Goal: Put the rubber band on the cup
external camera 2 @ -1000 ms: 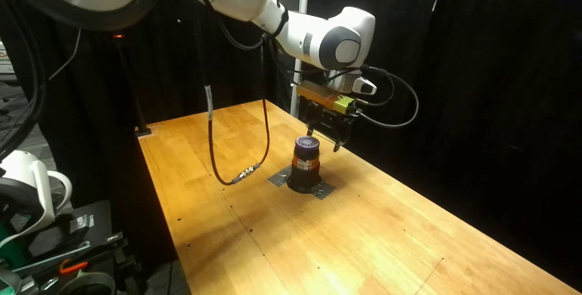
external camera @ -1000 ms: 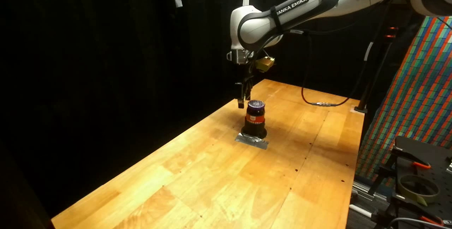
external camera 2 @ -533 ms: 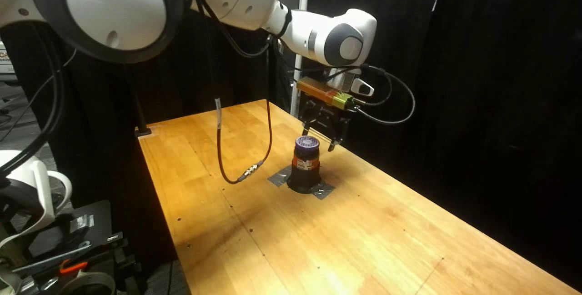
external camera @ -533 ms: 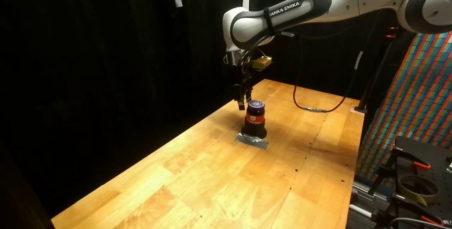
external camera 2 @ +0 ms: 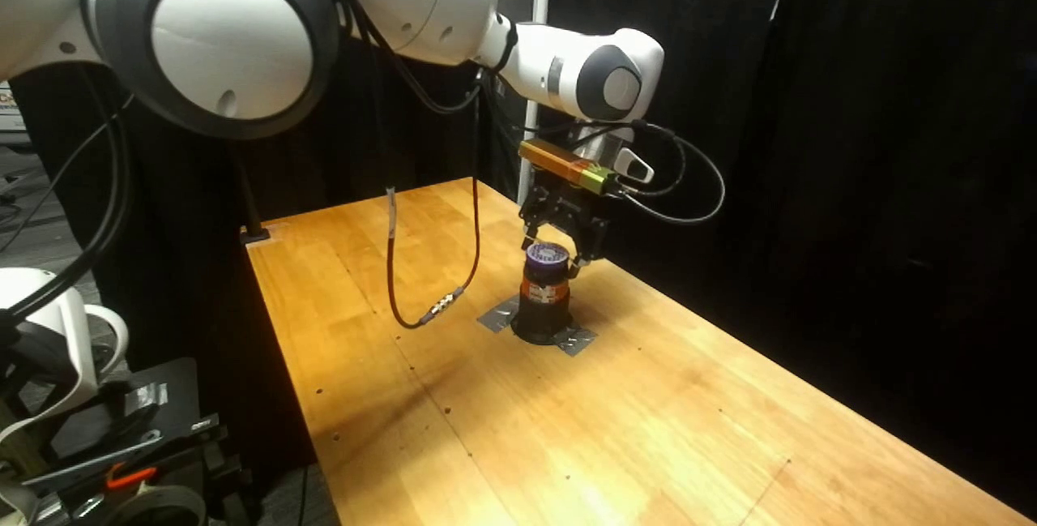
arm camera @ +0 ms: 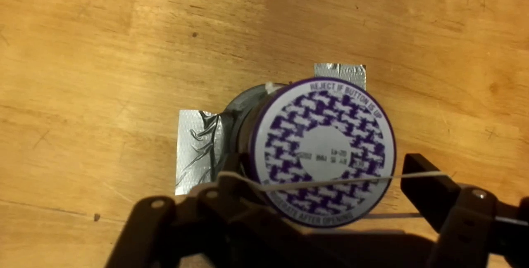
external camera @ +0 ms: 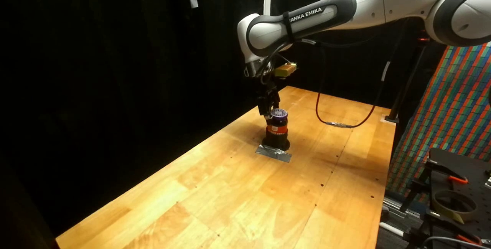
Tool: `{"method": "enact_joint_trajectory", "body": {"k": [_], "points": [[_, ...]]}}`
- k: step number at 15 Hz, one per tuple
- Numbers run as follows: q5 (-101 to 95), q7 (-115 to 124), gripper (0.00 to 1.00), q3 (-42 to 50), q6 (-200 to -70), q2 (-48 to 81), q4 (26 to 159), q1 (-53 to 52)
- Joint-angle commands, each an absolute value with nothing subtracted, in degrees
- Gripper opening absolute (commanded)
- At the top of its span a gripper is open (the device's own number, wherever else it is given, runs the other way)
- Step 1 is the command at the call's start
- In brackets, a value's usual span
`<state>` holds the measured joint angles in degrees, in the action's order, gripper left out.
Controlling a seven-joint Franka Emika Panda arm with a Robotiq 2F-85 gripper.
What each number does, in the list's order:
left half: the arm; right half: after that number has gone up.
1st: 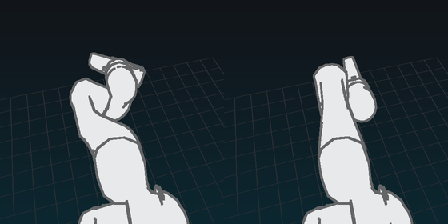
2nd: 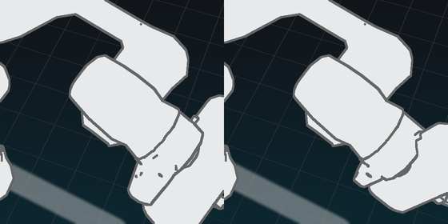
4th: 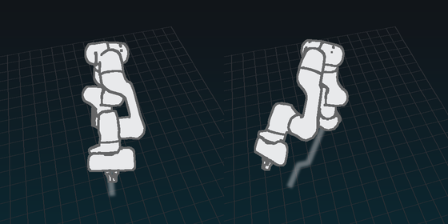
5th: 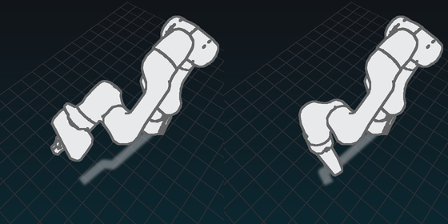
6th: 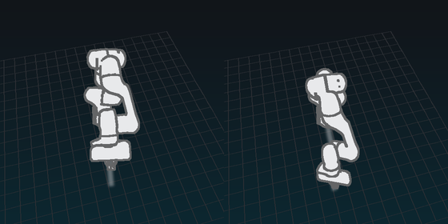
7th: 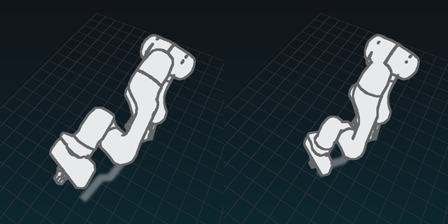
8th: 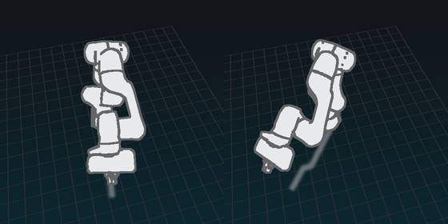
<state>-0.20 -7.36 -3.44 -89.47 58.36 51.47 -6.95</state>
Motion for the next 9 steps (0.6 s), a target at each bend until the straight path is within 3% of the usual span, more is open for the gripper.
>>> {"method": "enact_joint_trajectory", "body": {"k": [1, 9], "points": [[-1.12, -6.45, 1.00, -2.90, -89.06, 58.27, 52.47, -7.61], [-3.03, -2.27, 1.00, -2.32, -101.45, 45.76, 74.51, -8.49]]}}
